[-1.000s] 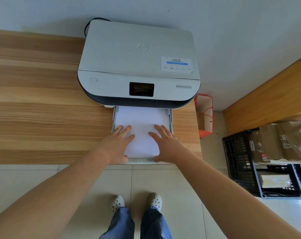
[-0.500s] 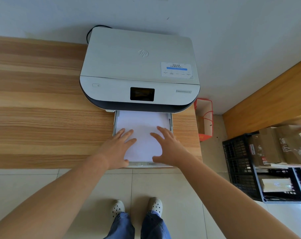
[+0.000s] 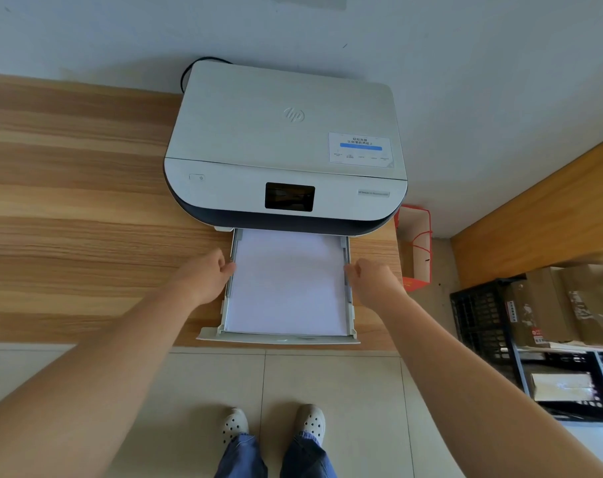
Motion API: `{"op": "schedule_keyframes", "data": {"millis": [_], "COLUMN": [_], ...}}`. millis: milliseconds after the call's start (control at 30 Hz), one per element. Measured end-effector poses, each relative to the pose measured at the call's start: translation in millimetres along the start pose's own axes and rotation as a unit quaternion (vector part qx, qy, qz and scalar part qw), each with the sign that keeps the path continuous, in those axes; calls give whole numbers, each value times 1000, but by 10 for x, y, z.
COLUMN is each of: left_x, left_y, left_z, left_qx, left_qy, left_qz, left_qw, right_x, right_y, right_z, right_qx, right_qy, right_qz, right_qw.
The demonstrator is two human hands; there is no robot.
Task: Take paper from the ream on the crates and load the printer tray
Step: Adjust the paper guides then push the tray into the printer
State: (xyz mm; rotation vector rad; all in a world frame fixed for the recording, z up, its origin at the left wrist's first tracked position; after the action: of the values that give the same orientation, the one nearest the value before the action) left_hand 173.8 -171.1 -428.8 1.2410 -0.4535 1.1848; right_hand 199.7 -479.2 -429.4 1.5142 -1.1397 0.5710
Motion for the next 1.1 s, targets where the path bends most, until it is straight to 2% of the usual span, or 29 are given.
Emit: {"op": "schedule_keyframes", "data": {"millis": [133, 367, 600, 1100], "left_x": [-62, -18, -11, -26], "left_y": [-33, -74, -150, -149], "left_z": [77, 152, 186, 206], "left_qx": [-8, -38, -39, -59], "left_qy": [-21, -96, -91, -109], "left_qz": [-6, 2, -35, -23], "left_qw": [1000, 995, 995, 992], "right_x": [-60, -62, -98, -89], "right_y": [-23, -71, -95, -101], "right_z": [-55, -67, -51, -83], "right_qx": [12, 23, 20, 30], "right_qy": [46, 55, 35, 35], "right_qz": [-9, -25, -32, -28], "right_qw": [999, 998, 999, 999]}}
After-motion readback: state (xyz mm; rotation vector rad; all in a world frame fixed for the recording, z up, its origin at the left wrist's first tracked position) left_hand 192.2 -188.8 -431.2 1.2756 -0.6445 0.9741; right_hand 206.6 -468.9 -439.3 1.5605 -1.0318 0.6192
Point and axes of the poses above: each hand's wrist, its own y-axis away from the middle knuckle, its own x-axis out of the back of the hand, z = x × y, the point moved 3 cm from there along -y, towards the middle knuckle, and after that the axes turned 3 degrees about z, right-handed, at the moved point
